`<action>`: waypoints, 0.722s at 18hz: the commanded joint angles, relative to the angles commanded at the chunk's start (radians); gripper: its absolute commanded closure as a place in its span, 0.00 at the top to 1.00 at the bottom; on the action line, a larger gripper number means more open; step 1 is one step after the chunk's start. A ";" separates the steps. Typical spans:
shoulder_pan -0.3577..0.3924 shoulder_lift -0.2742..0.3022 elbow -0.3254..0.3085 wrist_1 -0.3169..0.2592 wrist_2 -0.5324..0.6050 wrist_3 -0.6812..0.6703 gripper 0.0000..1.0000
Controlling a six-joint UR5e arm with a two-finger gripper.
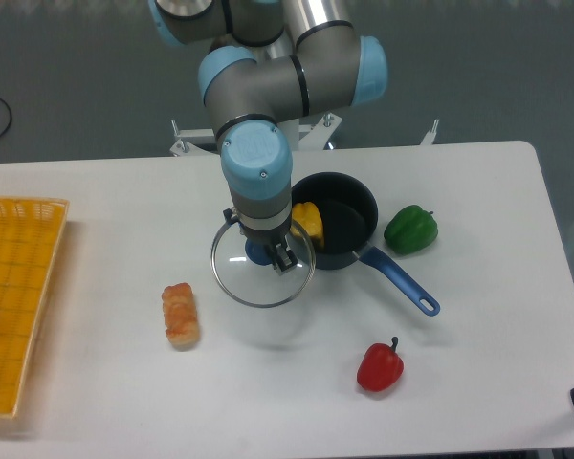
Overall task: Close the pot lid
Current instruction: 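Carry the glass lid by its knob toward the dark saucepan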
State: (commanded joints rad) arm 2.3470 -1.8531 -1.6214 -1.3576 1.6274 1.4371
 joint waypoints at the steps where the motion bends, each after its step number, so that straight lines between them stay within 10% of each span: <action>1: 0.009 0.008 -0.002 -0.002 0.026 0.022 0.49; 13: 0.061 0.089 -0.078 0.020 0.091 0.095 0.49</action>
State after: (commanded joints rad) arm 2.4083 -1.7641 -1.6996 -1.3377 1.7180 1.5325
